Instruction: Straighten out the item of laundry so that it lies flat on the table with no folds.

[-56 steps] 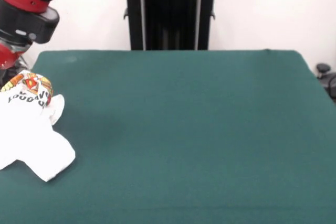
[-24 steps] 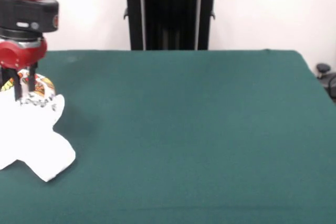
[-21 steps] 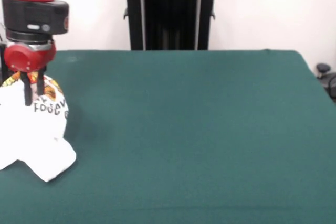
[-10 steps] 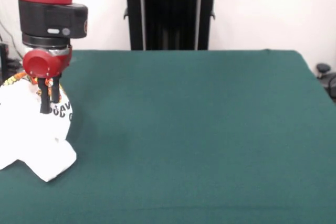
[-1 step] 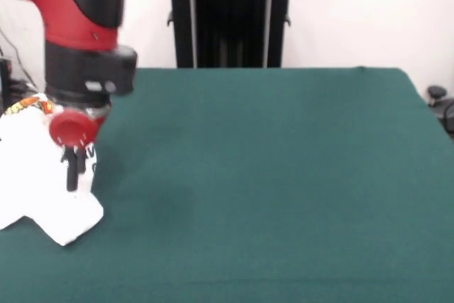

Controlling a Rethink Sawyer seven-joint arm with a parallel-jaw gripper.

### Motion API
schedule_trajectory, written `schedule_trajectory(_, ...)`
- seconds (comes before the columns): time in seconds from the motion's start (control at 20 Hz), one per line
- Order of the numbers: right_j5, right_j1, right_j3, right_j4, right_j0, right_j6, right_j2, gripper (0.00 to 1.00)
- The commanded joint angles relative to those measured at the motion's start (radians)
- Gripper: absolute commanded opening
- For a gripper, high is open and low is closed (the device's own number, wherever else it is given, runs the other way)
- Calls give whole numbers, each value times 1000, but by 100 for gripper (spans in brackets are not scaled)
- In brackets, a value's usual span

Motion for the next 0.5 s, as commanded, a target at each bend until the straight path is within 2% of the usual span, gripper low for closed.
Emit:
schedule_trajectory(0.05,64,330,-255,-44,222,236,-268,100)
schedule_trajectory(0.2,0,374,-265,9,209,192,-270,100)
schedule_trajectory(0.35,-21,352,-216,47,179,113,-214,100)
schedule_trajectory(0.45,-51,312,-150,76,116,41,-122,100)
schedule_trajectory(0.5,-73,287,-98,88,45,-24,-25,100)
